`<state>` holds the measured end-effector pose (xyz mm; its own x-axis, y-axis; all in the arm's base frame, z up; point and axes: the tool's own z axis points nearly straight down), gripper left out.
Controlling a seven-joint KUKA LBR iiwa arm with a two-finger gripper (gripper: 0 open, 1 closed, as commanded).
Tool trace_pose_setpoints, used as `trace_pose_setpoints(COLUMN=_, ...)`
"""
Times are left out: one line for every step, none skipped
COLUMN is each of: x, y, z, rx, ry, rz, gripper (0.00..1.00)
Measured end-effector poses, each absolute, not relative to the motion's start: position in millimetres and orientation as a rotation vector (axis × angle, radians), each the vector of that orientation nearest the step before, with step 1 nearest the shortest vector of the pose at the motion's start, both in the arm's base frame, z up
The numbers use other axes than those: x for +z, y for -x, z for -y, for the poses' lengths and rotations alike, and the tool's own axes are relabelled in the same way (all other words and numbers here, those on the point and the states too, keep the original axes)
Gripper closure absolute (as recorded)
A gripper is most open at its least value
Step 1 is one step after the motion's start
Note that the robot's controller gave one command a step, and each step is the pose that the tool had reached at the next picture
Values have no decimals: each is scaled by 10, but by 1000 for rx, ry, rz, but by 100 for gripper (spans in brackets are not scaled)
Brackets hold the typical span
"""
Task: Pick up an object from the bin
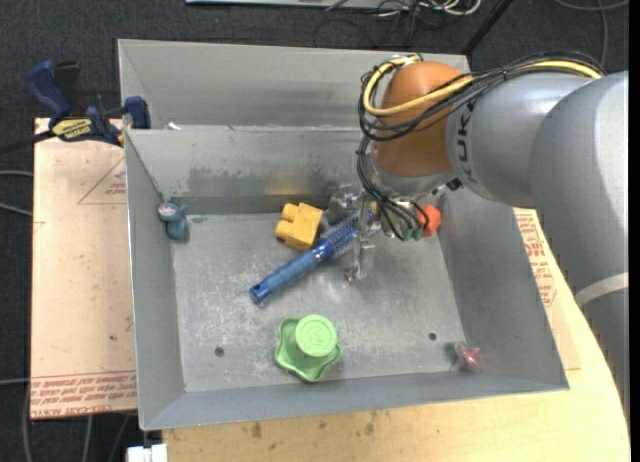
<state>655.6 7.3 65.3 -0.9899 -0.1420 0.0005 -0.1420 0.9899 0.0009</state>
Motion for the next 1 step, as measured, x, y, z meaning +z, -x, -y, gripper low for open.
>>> trace_pose_setpoints(x=692, y=-6559, z=-76, rx=-1, ry=-225, rz=3135, gripper=100)
